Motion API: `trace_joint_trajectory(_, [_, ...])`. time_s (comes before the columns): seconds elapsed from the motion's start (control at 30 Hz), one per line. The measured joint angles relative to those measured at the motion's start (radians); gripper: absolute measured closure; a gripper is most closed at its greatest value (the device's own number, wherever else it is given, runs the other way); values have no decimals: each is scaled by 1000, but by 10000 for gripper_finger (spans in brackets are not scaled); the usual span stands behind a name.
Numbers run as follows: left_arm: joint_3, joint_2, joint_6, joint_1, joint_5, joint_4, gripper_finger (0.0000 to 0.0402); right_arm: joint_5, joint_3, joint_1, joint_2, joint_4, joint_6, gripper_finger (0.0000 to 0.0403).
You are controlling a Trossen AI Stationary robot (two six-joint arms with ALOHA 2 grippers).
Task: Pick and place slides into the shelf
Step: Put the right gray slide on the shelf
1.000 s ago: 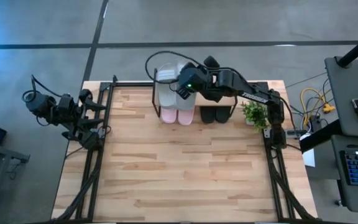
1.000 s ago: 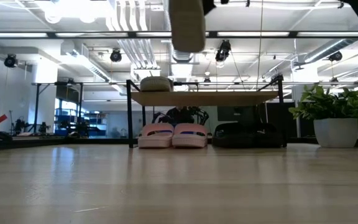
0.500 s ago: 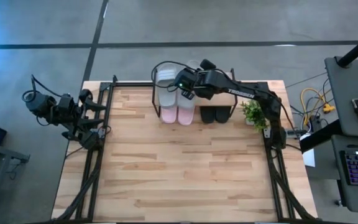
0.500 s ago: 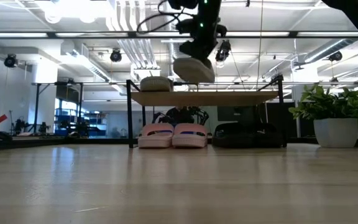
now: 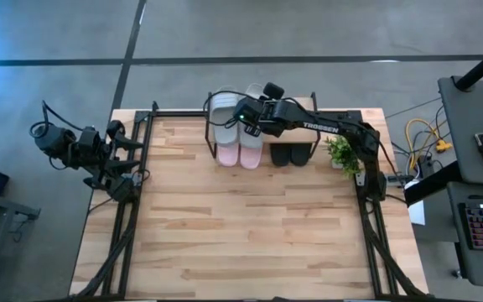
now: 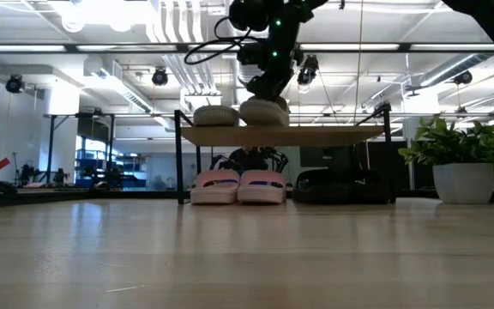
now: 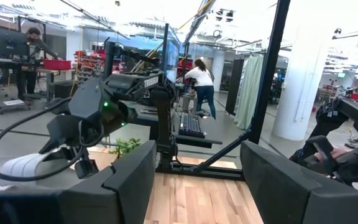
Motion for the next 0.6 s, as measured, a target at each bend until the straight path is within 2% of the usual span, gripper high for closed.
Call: trace_joint_trajectory(0.6, [0, -1, 1, 0, 0, -6, 181, -3, -39, -8, 0, 126, -101, 325])
